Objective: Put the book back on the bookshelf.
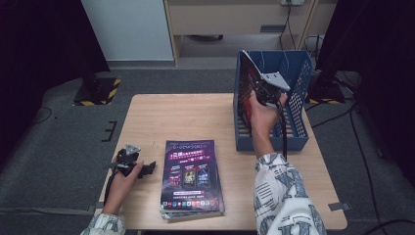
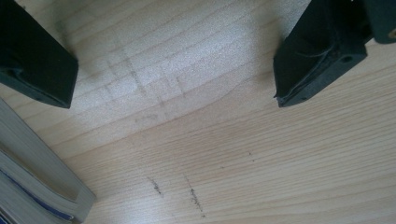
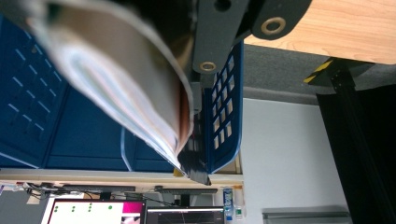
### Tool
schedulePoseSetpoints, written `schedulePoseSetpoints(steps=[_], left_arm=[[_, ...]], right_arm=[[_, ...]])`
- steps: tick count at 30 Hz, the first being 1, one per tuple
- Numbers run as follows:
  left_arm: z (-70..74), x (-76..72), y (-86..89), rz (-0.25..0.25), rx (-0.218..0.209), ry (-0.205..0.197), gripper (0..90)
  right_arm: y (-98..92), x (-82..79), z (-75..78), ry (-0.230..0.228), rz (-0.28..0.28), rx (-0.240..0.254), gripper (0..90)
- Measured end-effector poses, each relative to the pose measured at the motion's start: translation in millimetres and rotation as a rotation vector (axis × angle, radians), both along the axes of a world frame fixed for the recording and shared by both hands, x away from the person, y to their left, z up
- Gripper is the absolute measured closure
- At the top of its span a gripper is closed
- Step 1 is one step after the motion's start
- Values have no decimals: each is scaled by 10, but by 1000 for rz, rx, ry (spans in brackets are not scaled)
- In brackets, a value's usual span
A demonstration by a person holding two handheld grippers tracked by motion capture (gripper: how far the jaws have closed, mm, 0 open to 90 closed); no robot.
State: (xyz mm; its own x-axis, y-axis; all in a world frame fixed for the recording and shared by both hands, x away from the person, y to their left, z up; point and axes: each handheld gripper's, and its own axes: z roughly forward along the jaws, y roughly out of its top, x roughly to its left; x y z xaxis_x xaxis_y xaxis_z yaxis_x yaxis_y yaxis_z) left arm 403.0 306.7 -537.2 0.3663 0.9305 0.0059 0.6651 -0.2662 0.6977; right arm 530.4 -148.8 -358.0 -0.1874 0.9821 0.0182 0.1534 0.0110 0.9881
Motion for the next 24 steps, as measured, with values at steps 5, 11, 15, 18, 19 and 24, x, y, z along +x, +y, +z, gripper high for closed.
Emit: schedulePoseSetpoints(steps=[5, 11, 15, 18, 19, 24], left_arm=[[0, 0, -1, 0, 0, 0, 0], [0, 0, -1, 1, 0, 0, 0], [0, 0, -2, 0, -1, 0, 0], [0, 0, -2, 1, -1, 1, 0], [0, 0, -2, 1, -1, 1, 0], [0, 0, -2, 1, -1, 1, 0]], right_arm=[[18, 3, -9, -8, 5, 0, 868], [21, 2, -9, -8, 1, -10, 868], [16, 10, -17, -6, -8, -5, 868], [17, 20, -13, -11, -12, 3, 869], [18, 23, -14, -12, -13, 3, 868], [37, 29, -35, -14, -13, -7, 868]])
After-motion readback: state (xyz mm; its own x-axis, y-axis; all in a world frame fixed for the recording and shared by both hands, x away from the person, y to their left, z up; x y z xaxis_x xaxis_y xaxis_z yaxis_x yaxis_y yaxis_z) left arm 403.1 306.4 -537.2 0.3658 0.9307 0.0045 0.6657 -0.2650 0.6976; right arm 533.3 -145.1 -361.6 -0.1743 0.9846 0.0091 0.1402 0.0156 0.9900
